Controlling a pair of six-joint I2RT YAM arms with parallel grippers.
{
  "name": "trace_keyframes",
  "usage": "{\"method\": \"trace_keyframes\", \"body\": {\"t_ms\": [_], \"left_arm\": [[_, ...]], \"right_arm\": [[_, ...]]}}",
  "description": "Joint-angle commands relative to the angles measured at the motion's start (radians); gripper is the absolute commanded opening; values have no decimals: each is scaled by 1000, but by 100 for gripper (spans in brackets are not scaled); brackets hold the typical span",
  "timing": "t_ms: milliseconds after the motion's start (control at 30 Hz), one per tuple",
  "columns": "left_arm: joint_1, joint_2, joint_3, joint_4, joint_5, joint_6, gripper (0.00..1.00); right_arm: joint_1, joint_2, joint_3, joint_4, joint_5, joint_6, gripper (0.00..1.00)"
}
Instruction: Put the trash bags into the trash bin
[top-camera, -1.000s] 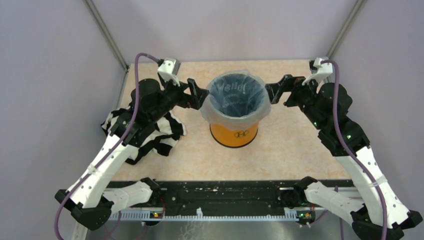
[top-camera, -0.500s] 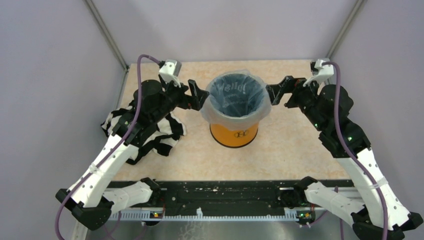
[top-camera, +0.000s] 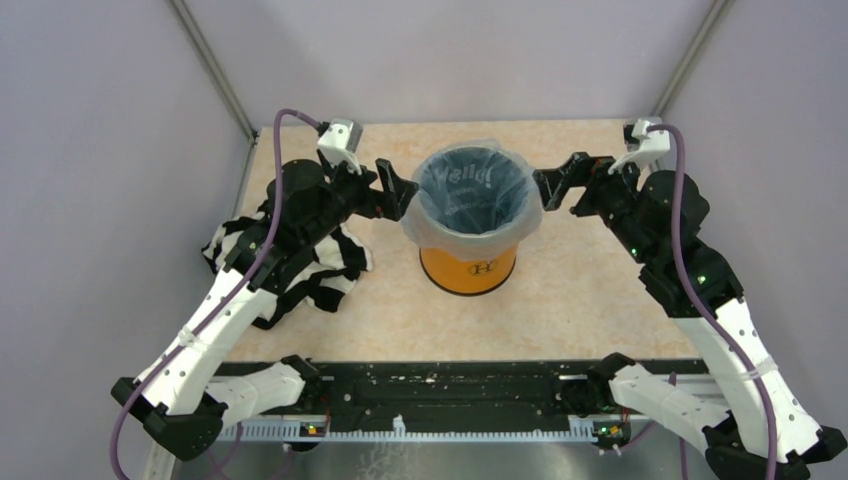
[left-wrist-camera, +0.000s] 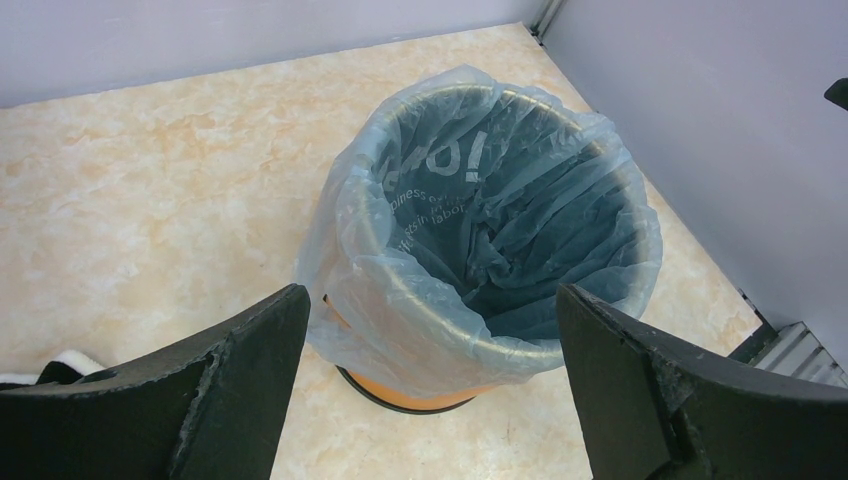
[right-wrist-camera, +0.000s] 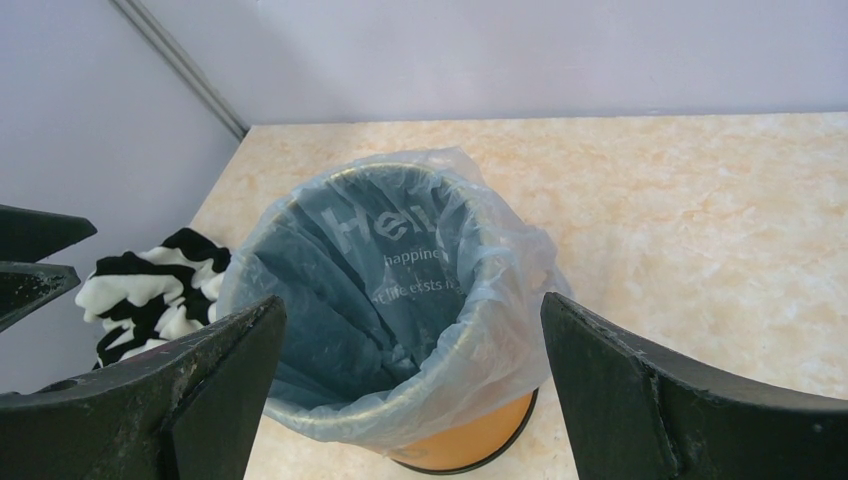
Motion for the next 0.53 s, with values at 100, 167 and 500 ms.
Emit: {"method": "trace_keyframes", "body": {"t_ms": [100, 167, 500], "left_arm": [[-1, -5, 8, 52, -1, 4, 98], [-1, -3, 9, 52, 0, 5, 98], [-1, 8, 18, 47, 0, 7, 98]], "right_arm": [[-6, -13, 1, 29, 2, 5, 99], [-6, -14, 3, 27, 3, 5, 99], [-6, -12, 8, 21, 6, 4, 99]]}}
